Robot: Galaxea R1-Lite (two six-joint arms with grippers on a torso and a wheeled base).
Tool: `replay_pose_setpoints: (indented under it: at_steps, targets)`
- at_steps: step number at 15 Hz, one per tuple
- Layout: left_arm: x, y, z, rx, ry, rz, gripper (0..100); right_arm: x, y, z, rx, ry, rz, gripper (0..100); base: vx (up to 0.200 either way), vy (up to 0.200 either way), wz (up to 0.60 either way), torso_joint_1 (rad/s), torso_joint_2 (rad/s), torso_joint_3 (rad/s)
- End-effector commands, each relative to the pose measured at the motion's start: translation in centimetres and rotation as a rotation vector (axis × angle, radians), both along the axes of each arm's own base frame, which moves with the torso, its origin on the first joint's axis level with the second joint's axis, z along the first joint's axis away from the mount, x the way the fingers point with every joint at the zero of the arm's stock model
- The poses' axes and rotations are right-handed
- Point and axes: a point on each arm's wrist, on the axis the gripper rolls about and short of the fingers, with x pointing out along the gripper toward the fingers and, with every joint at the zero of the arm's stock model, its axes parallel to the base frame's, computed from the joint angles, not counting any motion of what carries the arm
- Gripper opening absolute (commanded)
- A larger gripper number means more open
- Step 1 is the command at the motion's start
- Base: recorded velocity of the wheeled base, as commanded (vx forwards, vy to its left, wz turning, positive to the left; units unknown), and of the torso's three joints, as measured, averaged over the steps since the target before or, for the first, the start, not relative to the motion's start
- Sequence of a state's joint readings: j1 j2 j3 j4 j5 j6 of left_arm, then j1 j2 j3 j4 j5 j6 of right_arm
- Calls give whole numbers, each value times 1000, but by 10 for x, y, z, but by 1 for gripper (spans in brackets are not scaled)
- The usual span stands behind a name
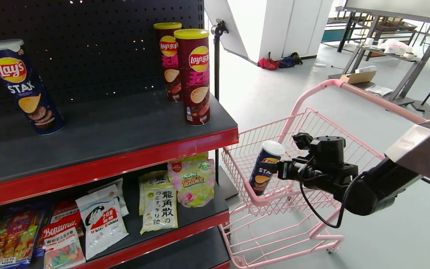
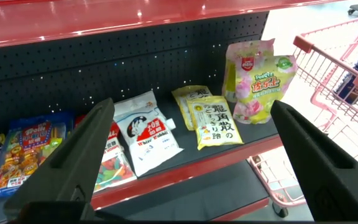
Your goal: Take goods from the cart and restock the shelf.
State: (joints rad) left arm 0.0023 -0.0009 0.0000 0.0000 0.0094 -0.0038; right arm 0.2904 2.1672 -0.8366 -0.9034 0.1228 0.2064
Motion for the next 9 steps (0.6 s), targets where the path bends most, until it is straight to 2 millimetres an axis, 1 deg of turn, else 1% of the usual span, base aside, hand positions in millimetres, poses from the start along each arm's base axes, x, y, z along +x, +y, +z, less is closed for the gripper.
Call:
replay_pose_setpoints:
  at_steps: [1,5,9]
  targets:
    - [0,0,0,-1,1,1,100,14,4,-14,-5,7,-6,100,0,0,0,0,0,0]
    - [0,0,0,-1,1,-1,100,27,9,-18,0,-14,-9,100,0,0,0,0,0,0]
    - [0,0,0,-1,1,-1,100,33,15,-20,1,-26,-16,100,0,0,0,0,0,0]
